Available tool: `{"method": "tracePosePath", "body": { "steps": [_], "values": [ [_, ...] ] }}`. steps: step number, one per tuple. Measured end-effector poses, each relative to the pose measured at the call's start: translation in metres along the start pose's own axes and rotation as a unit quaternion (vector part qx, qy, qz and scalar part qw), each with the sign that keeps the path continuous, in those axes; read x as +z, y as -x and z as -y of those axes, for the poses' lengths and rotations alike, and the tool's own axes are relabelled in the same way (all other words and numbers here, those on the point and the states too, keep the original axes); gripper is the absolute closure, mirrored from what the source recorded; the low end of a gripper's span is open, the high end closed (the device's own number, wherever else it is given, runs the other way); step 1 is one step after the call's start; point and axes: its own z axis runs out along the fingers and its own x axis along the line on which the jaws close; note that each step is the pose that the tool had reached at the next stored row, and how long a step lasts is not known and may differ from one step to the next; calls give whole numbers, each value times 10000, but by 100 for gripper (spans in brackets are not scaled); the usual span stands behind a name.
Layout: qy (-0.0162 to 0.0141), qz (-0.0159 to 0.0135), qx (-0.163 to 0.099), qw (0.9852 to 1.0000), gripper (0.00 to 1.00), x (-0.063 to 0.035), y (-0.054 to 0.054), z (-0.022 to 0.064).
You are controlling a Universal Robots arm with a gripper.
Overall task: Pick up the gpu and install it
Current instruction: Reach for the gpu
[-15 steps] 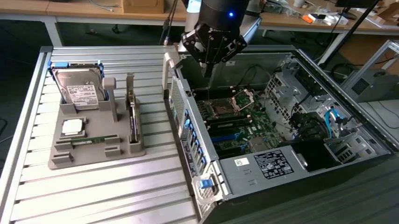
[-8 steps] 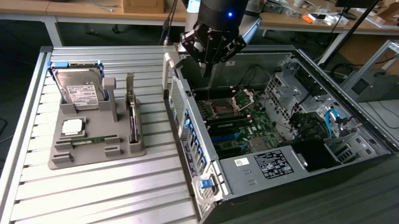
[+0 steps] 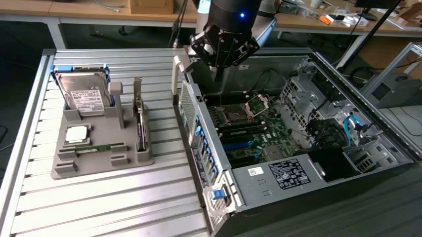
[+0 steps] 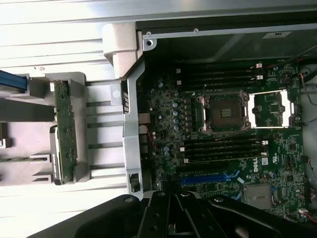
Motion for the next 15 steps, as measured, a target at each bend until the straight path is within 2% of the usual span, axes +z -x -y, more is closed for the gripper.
{"method": "tracePosePath", "body": {
  "steps": [15],
  "values": [
    [0, 0, 0, 10000, 89, -1, -35, 3]
  ]
}}
